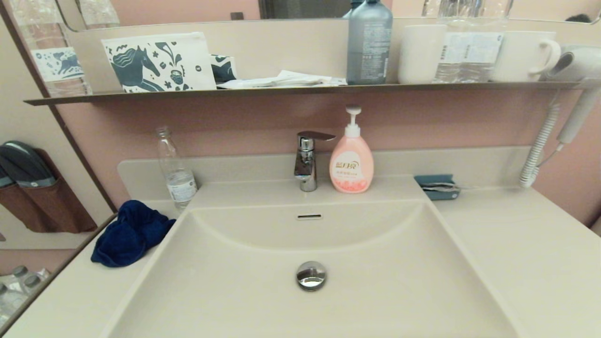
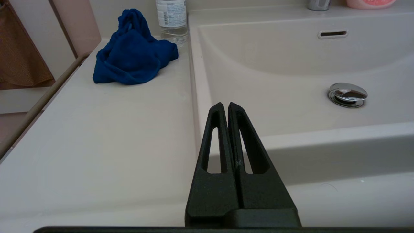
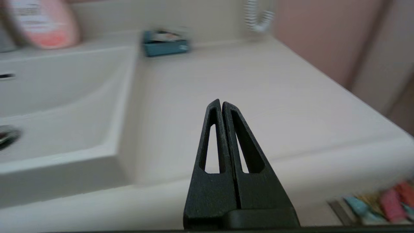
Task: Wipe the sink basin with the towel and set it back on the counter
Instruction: Pick up the cloth
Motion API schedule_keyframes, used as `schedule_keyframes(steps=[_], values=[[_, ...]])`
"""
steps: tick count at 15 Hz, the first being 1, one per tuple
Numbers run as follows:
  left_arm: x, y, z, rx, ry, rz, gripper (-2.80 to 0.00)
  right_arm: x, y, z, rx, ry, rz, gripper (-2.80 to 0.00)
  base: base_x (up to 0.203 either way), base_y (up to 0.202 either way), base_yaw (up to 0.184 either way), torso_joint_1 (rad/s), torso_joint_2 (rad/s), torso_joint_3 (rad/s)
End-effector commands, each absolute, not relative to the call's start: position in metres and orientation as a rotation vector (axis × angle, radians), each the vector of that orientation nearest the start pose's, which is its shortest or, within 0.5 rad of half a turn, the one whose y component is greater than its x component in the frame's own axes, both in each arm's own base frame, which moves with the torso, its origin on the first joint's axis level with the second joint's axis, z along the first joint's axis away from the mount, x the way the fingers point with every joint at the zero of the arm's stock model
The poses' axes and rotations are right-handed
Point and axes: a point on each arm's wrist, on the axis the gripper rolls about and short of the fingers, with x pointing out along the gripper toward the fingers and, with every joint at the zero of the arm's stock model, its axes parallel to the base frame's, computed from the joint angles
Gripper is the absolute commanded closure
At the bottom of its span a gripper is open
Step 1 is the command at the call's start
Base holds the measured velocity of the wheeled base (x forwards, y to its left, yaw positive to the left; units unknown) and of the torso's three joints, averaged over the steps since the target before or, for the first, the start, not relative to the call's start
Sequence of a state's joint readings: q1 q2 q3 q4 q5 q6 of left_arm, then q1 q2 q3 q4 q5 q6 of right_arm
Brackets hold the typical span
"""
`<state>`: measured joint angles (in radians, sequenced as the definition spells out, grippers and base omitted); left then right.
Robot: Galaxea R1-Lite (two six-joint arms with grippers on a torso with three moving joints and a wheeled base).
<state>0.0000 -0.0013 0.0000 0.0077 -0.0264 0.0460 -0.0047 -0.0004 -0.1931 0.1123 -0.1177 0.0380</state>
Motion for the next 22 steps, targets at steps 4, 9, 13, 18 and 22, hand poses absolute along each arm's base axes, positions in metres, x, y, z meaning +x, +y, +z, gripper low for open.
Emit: schedule_keyframes(steps=[4, 9, 13, 18, 22], values=[[-0.023, -0.001, 0.075, 0.046, 0.007, -0.026, 0.0, -0.028, -0.001, 0.085, 0.031, 0.011, -0.039, 0.0, 0.0, 0.0, 0.0, 0.0, 0.0, 0.0], [-0.023, -0.001, 0.075, 0.046, 0.007, -0.026, 0.0, -0.026, 0.0, 0.078, -0.026, 0.038, -0.013, 0.0, 0.0, 0.0, 0.0, 0.0, 0.0, 0.0], [-0.023, -0.001, 0.075, 0.047, 0.007, -0.026, 0.0, -0.023, 0.0, 0.076, -0.041, 0.008, -0.006, 0.0, 0.0, 0.0, 0.0, 0.0, 0.0, 0.0], [-0.023, -0.001, 0.075, 0.046, 0.007, -0.026, 0.0, -0.023, 0.0, 0.076, -0.009, 0.007, 0.0, 0.0, 0.0, 0.0, 0.0, 0.0, 0.0, 0.0], [-0.023, -0.001, 0.075, 0.046, 0.007, -0.026, 0.0, -0.023, 0.0, 0.076, -0.009, 0.008, 0.0, 0.0, 0.0, 0.0, 0.0, 0.0, 0.0, 0.0]])
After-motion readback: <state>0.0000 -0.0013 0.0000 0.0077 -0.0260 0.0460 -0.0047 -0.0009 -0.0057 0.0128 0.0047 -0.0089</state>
